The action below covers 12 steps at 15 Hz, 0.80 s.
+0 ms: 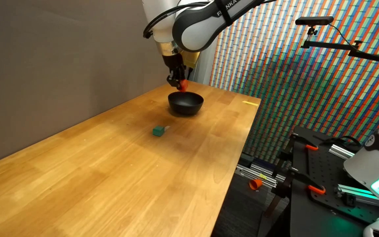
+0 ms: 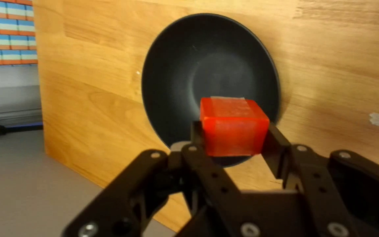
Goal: Put the blocks in the bowl
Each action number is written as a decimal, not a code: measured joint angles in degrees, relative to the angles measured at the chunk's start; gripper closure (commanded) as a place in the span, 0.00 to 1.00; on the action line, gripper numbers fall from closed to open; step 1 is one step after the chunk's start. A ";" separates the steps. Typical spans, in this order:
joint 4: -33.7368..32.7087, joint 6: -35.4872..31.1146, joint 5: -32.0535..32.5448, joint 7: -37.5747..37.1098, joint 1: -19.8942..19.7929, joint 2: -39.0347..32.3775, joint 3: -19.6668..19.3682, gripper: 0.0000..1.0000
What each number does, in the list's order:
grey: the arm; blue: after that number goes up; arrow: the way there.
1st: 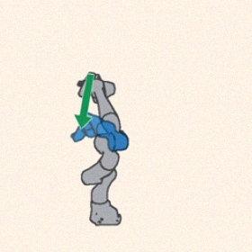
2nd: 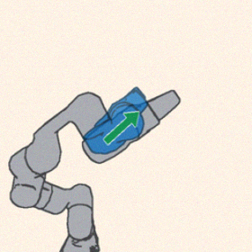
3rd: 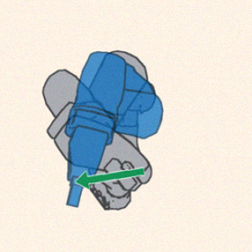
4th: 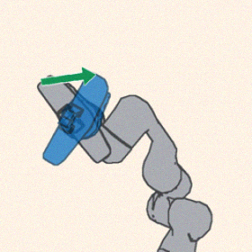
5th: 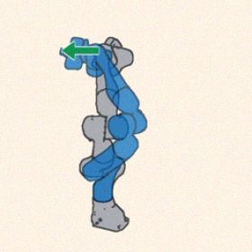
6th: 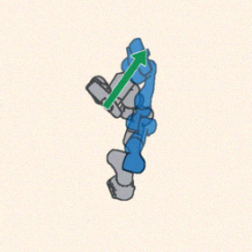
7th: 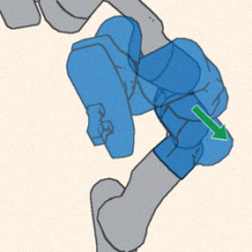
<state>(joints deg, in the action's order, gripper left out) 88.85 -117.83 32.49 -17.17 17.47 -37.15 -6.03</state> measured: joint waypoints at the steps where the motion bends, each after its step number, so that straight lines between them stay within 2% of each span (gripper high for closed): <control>1: 0.20 0.53 0.33 -1.01 -0.11 -0.03 -0.45 0.13; 3: 0.32 1.40 0.36 -2.15 -0.52 -0.16 -0.53 0.00; 5: 0.32 2.38 -1.30 -2.31 -0.75 -0.27 0.29 0.00; 9: -0.03 2.59 -11.37 0.47 -1.93 -0.43 5.72 0.00; 12: -1.16 2.46 -16.58 2.76 -2.00 -1.56 8.66 0.00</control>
<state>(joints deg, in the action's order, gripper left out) 87.69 -115.37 15.91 -14.41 15.47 -38.72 2.63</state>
